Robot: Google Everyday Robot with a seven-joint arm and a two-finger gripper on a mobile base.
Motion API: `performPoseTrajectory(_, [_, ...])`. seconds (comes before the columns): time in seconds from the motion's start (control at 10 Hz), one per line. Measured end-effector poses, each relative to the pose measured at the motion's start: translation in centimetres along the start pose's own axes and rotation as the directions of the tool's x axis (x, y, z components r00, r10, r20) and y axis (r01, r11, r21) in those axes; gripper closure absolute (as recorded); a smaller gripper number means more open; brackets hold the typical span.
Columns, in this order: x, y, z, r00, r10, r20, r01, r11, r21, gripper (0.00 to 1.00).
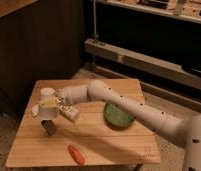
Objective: Place the ceramic cup over the eraser
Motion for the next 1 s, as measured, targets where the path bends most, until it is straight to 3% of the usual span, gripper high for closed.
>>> performPoseTrajectory(0.3, [-0.2,1.0,0.6,0.998,0.054,0.008,-0.054,0.999,0.007,1.0])
performPoseTrajectory(1.0, [-0.9,4.2,2.2,0.996,0.093,0.017,-0.093,0.996,0.009,1.0])
